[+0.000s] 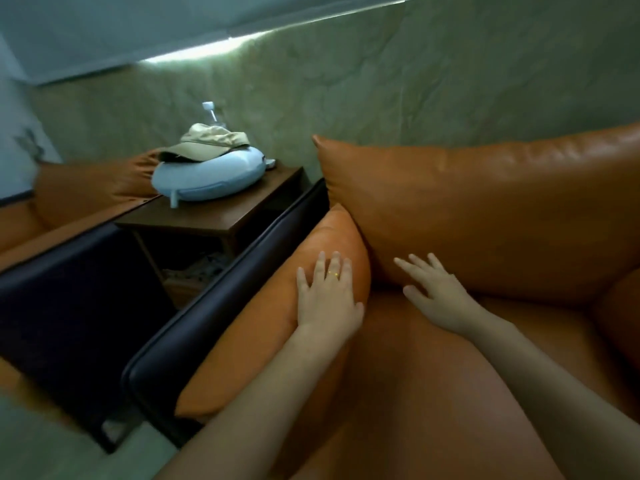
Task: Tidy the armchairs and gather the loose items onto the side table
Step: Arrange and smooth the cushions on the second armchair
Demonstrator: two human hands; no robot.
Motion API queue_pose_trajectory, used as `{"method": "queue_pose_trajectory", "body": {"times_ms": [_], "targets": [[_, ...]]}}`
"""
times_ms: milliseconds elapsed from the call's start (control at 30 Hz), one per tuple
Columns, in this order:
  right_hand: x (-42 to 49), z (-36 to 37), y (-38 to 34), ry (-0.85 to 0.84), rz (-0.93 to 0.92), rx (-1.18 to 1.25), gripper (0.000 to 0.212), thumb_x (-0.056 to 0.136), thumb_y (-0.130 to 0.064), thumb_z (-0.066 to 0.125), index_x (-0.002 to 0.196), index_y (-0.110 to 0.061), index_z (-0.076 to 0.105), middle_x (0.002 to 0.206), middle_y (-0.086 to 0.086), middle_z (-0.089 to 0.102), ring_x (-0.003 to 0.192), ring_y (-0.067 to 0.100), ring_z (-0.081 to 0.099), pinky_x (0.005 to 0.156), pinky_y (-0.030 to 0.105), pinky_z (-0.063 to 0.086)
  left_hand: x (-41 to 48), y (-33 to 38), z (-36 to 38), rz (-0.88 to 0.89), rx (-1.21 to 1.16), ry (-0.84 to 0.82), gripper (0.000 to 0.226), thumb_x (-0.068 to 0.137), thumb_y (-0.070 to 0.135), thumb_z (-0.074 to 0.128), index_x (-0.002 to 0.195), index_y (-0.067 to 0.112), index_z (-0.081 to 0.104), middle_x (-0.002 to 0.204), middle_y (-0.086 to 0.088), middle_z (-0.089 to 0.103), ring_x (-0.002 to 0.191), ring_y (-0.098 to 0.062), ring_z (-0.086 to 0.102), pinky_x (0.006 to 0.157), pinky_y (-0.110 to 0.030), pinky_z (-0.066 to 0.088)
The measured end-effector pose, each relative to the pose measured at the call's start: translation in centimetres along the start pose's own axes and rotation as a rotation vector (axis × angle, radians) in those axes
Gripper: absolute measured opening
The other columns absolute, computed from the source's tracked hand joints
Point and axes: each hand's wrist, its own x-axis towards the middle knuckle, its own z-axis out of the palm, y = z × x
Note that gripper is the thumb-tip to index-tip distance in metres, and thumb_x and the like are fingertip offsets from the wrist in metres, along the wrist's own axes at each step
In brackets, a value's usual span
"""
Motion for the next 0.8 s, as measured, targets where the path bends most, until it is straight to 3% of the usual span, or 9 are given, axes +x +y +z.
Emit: {"method": "queue_pose_trajectory", "body": {"times_ms": [300, 500, 800], "targets": [[5.7, 2.4, -10.6, -0.18, -0.359, -0.059, 0.051, 0.107, -0.034, 0.035, 0.158, -0.033, 0.025, 0.167, -0.007, 0.015, 0.155, 0.017, -0.004, 0.122, 0.048, 0.0, -4.3, -8.3, -3.0, -0.178, -0.157, -0.156, 0.08, 0.095, 0.067, 0.028, 0.159, 0.023, 0.009, 0.167, 0.001, 0.01, 0.153, -0.023, 0.011, 0.116, -0.055, 0.028], [7.3, 4.2, -12.6, -0.169, -0.456, -0.129, 0.049, 0.108, -0.041, 0.027, 0.156, -0.036, 0.027, 0.166, -0.011, 0.016, 0.155, 0.014, 0.0, 0.123, 0.048, -0.003, -4.5, -8.4, -2.6, -0.11, -0.172, -0.148, 0.07, 0.102, 0.052, 0.025, 0.159, 0.018, 0.006, 0.167, -0.002, 0.008, 0.153, -0.02, 0.008, 0.121, -0.051, 0.02], [12.8, 5.7, -11.5, -0.112, -0.238, -0.237, 0.051, 0.104, -0.047, 0.02, 0.155, -0.045, 0.025, 0.168, -0.009, 0.007, 0.155, 0.017, -0.006, 0.118, 0.061, -0.006, -6.5, -10.8, -1.4, -0.052, -0.279, -0.116, 0.062, 0.102, 0.056, 0.024, 0.158, 0.036, 0.004, 0.165, 0.018, 0.0, 0.152, -0.004, 0.001, 0.123, -0.036, 0.011]]}}
